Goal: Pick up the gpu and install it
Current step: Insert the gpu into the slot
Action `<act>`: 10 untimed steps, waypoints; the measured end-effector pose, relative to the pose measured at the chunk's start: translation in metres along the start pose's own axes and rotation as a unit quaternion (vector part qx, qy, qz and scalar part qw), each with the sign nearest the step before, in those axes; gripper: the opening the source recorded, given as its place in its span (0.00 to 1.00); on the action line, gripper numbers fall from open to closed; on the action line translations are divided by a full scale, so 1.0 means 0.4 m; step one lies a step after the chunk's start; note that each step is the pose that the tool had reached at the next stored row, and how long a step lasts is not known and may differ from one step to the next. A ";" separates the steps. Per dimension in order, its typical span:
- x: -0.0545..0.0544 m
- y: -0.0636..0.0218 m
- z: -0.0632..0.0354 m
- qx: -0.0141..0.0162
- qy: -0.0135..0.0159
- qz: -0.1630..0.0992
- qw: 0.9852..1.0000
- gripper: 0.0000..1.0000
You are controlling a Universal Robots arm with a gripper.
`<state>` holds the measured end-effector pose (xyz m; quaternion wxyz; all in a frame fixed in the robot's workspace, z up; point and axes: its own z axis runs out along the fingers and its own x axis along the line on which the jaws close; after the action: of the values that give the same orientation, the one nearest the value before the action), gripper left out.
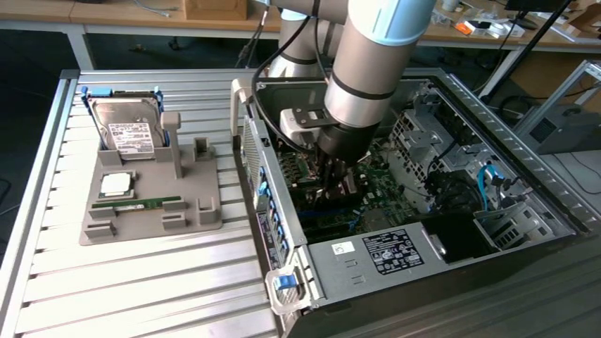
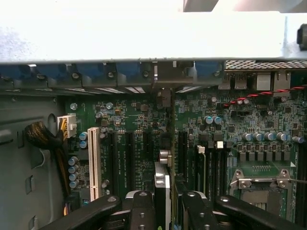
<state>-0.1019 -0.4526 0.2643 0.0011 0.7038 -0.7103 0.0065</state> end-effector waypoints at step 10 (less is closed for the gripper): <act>-0.004 -0.003 0.019 0.000 0.007 -0.002 1.000 0.27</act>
<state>-0.1007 -0.4513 0.2567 0.0060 0.7053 -0.7088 0.0115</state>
